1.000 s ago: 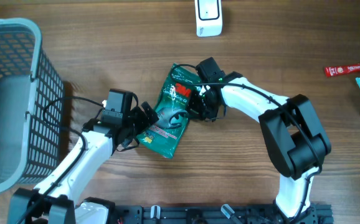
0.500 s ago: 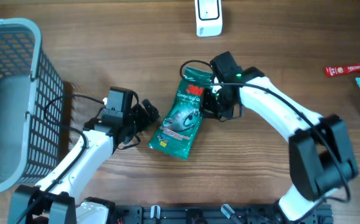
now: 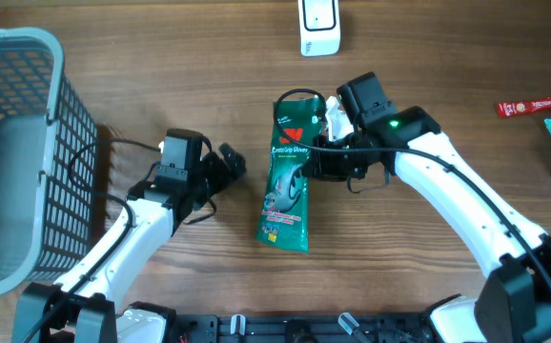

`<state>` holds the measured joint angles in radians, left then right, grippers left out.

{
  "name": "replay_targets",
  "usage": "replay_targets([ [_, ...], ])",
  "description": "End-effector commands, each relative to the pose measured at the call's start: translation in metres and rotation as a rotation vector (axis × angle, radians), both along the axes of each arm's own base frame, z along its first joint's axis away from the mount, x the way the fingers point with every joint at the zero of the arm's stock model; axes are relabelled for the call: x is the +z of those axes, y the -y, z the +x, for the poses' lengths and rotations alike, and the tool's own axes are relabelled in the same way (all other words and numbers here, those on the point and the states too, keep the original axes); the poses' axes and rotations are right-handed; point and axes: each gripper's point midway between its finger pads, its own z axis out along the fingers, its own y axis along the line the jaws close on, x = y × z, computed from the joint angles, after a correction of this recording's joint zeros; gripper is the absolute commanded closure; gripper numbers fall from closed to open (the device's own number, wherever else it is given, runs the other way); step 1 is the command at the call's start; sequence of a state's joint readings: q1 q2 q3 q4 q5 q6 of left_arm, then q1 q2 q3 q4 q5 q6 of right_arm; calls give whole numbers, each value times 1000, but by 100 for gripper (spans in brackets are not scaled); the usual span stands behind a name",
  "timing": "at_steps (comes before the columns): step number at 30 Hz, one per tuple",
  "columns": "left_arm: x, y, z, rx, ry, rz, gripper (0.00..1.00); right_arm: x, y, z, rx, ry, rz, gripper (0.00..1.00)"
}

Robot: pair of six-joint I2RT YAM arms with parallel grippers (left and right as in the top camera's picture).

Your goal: Scan the item barcode

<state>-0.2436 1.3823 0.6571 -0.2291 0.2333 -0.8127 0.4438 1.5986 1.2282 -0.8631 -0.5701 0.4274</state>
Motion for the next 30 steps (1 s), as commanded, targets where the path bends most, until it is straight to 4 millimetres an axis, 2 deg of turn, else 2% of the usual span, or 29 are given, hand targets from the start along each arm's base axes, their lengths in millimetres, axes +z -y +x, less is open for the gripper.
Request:
replay_targets([
  [1,29,40,6,-158,81,-196,0,33,-12,-16,97,18,160,96],
  [3,42,49,11,-195,135,-244,0,46,-15,-20,135,4,257,96],
  [5,45,51,14,-197,153,-251,0,54,-12,-19,150,8,322,96],
  [9,54,60,12,-240,166,-304,0,54,2,-8,109,20,322,95],
  [15,103,86,16,-327,267,-518,0,54,4,-6,102,22,323,96],
  [17,111,89,17,-331,284,-547,0,59,1,-8,114,18,352,96],
  [21,107,90,14,-343,278,-533,0,67,-3,-10,138,19,408,95],
  [30,74,86,1,-320,219,-487,0,74,-6,-18,161,-7,456,96],
])
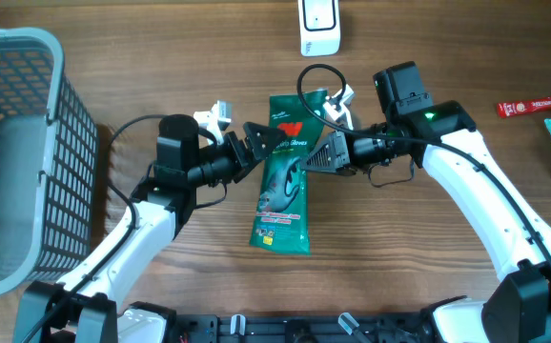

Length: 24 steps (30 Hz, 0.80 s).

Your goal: Scan the item barcode

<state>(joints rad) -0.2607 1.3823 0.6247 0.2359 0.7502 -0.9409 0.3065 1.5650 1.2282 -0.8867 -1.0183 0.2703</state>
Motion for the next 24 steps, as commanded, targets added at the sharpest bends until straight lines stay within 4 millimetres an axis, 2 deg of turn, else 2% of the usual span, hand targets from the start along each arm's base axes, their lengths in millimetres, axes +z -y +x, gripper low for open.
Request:
replay_targets([
  [1,-16,-2,-6,1,-19,27,0,13,-3,-9,38,25,57,96],
  [4,-14,-2,-5,1,-8,23,0,13,-3,-8,40,28,57,96],
  [5,-12,-1,-4,1,0,19,5,13,-2,-8,39,30,52,96],
  [6,-9,-1,-3,3,2,8,14,11,-2,-8,36,32,44,96],
  [8,0,2,-1,5,-1,-39,54,5,2,-4,20,41,1,96],
  [10,20,9,0,-11,9,-123,93,-8,9,1,-19,39,-84,96],
  [12,38,13,0,-23,-2,-207,96,-16,15,2,-37,41,-142,93],
  [14,39,14,0,-9,-46,-233,96,-20,19,4,-47,48,-173,70],
  [16,38,13,0,7,-97,-253,96,-29,26,10,-64,78,-240,39],
  [17,38,12,0,18,-123,-266,96,-38,36,15,-89,95,-319,32],
  [19,38,7,3,64,-223,-318,96,-55,59,21,-136,114,-478,27],
  [21,31,-1,5,146,-424,-394,96,-69,87,26,-187,134,-657,27],
  [24,14,-16,9,279,-649,-456,96,-75,112,32,-245,154,-797,26],
])
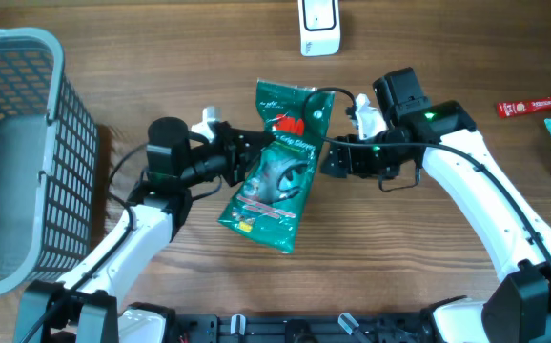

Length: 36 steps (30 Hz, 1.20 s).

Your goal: Scan the item barcode

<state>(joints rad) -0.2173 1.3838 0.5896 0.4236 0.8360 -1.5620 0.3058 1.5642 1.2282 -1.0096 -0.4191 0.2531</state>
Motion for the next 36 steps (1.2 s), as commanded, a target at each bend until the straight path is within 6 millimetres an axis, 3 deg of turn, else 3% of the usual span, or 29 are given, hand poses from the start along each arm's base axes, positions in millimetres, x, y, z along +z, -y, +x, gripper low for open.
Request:
replay_targets([
  [1,-15,-16,4,133,-366,-139,96,-3,38,13,-72,92,-220,26],
  [4,-24,-18,-1,216,-649,-252,96,-1,38,13,-79,97,-217,26],
  [10,-23,-18,0,223,-656,-260,96,-3,42,1,-221,-7,-214,26],
  [13,-22,-17,-1,212,-659,-262,96,-3,35,-12,-208,-70,-174,25],
  [16,-26,-16,-7,196,-693,-258,96,5,12,-30,-69,-121,-41,25],
  [20,-33,-15,-15,190,-749,-248,96,34,-26,-67,15,-296,239,25],
  [24,-40,-14,-23,180,-812,-239,96,55,-27,-103,-16,-512,336,25],
  [28,-62,-12,-62,147,-1066,-212,96,63,-16,-126,-88,-670,307,25],
  [31,-71,-11,-98,116,-1290,-202,96,63,-15,-125,-116,-686,304,25],
  [33,-66,-4,-128,47,-1454,-206,96,63,-15,-125,-132,-697,300,26],
  [36,-46,7,-148,-93,-1540,-257,96,63,-15,-124,-131,-695,299,26],
])
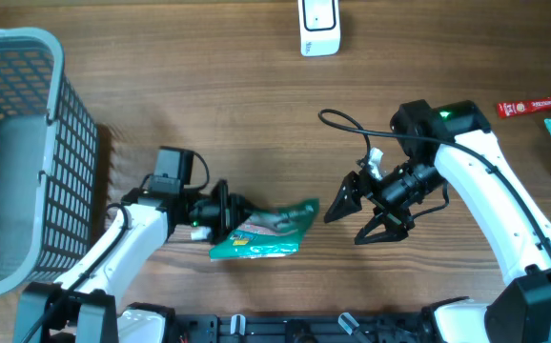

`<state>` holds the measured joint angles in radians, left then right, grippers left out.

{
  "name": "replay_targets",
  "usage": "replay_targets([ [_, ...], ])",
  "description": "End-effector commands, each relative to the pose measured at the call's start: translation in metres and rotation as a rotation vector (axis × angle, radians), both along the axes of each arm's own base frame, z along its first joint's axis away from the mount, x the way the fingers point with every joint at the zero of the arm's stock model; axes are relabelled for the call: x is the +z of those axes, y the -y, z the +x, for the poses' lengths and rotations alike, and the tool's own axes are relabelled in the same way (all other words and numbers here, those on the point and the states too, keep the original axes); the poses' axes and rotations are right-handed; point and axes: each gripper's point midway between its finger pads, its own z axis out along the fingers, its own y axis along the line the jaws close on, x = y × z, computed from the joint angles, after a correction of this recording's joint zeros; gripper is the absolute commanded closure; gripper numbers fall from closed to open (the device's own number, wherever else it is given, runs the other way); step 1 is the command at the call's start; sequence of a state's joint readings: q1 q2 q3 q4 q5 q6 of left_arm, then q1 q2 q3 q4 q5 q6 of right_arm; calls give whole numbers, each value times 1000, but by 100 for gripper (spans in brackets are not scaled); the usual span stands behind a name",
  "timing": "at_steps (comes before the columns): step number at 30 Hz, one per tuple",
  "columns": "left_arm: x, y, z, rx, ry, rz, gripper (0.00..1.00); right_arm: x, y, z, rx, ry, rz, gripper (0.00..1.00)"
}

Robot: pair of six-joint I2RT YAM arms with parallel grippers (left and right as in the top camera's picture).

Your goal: Scan the item barcode

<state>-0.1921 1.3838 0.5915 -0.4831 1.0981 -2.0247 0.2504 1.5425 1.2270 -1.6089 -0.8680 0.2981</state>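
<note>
The item is a green plastic packet (268, 232) with printed labels, now held low near the table's front, lying almost sideways. My left gripper (234, 218) is shut on the packet's left end. Right of the packet, my right gripper (358, 217) stands open, its fingers (339, 202) spread, with nothing between them and a gap to the packet. A white barcode scanner (318, 26) stands at the back edge of the table, far from the packet.
A grey mesh basket (16, 152) fills the left side. At the far right lie a red bar wrapper (533, 105) and teal packets. Cables trail from both wrists over the wooden table (209, 95).
The right gripper has let go of the packet and drawn back to the right, open. The left gripper, still holding the packet, has moved down toward the front edge and the packet has turned sideways.
First the packet lay upright in the middle with the right gripper on its side and the left gripper apart. Then both grippers were at it. Later both held it tilted and lifted. Now only the left holds it, low at the front.
</note>
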Motion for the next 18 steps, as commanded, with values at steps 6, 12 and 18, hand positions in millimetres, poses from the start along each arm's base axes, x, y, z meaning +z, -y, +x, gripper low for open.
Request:
replay_targets([
  [6,57,13,-25,-52,-280,-331,96,-10,7,11,9,96,-53,27],
  [12,56,-2,-21,42,-388,-329,96,-9,7,11,-146,-68,-142,11],
  [18,53,-2,-20,47,-386,-314,96,-4,-7,28,-141,24,-31,20],
])
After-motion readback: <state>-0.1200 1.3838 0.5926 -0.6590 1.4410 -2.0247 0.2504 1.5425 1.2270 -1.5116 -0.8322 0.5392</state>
